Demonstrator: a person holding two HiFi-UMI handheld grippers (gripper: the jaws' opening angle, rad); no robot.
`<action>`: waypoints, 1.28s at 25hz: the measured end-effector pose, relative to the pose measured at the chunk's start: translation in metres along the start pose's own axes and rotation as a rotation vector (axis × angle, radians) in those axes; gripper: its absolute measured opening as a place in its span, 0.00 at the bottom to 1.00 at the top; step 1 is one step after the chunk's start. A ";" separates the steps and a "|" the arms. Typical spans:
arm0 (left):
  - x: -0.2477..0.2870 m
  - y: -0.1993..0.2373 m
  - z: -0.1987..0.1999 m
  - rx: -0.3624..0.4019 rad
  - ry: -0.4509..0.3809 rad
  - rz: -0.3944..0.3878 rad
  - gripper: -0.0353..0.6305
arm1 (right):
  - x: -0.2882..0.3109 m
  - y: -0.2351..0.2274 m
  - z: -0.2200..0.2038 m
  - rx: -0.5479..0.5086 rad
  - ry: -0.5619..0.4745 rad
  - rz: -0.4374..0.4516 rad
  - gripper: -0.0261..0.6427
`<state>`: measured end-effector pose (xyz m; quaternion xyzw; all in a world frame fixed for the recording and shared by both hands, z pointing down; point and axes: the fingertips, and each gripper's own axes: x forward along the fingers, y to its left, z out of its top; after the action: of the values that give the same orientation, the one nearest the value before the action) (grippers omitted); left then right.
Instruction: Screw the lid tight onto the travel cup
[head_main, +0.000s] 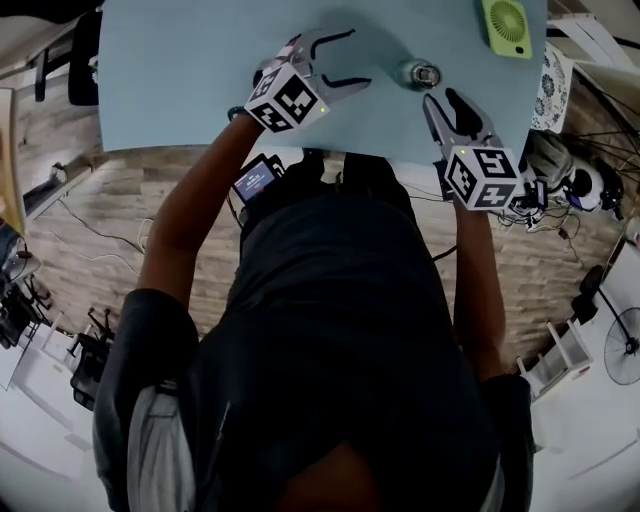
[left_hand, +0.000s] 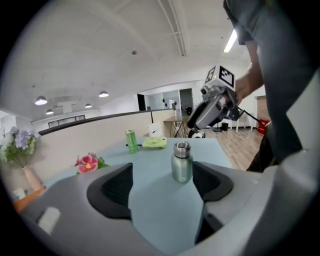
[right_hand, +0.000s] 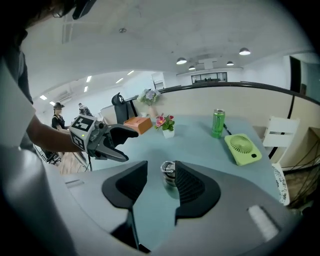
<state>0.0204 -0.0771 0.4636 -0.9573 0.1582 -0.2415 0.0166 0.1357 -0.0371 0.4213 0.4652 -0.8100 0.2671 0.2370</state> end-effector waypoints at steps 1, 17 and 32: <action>-0.010 0.005 0.005 -0.005 -0.007 0.020 0.69 | -0.005 0.000 0.006 0.006 -0.021 -0.007 0.27; -0.146 0.040 0.072 -0.053 -0.126 0.276 0.69 | -0.097 0.029 0.108 0.017 -0.404 -0.009 0.27; -0.254 0.042 0.121 -0.036 -0.233 0.451 0.68 | -0.200 0.100 0.179 -0.147 -0.672 -0.042 0.27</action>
<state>-0.1473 -0.0438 0.2364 -0.9192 0.3693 -0.1167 0.0713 0.1142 0.0136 0.1401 0.5252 -0.8502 0.0347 -0.0049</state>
